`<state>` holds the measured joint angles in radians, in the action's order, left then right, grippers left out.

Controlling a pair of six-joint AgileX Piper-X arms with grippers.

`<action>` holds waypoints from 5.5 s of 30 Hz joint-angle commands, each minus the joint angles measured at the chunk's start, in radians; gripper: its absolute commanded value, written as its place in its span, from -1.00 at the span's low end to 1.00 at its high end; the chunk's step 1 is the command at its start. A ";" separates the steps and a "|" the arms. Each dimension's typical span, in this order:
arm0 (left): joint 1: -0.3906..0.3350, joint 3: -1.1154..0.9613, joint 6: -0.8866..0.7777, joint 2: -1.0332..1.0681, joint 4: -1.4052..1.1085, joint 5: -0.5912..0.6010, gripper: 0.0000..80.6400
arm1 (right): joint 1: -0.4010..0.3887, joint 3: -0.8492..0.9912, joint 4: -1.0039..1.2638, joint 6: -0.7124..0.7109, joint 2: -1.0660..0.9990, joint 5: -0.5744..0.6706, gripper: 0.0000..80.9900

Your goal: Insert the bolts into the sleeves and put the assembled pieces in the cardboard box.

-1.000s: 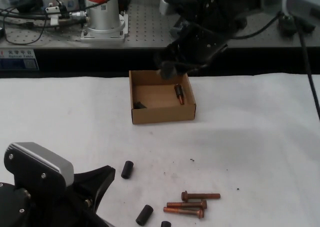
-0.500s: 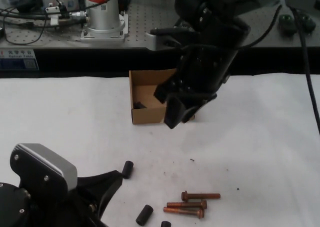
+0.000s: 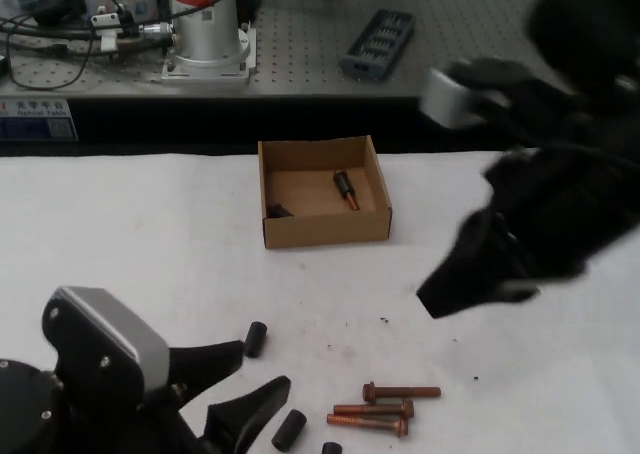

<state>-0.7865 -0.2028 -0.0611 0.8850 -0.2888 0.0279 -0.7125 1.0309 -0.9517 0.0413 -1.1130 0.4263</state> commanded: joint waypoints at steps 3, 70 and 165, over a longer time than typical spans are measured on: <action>0.001 -0.117 0.061 0.013 0.116 0.067 -0.32 | 0.000 -0.225 0.251 0.151 0.136 0.066 -0.92; -0.110 -0.905 0.919 0.898 0.889 -0.028 -0.45 | 0.000 -1.031 1.090 0.322 0.783 0.011 -0.87; -0.109 -0.971 0.823 0.949 0.917 0.054 -0.27 | 0.000 -1.031 1.186 0.324 0.783 0.002 -0.87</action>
<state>-0.8951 -1.1706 0.7774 1.8317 0.6407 0.0762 -0.7125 -0.0124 0.2385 0.3638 -0.3386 0.4295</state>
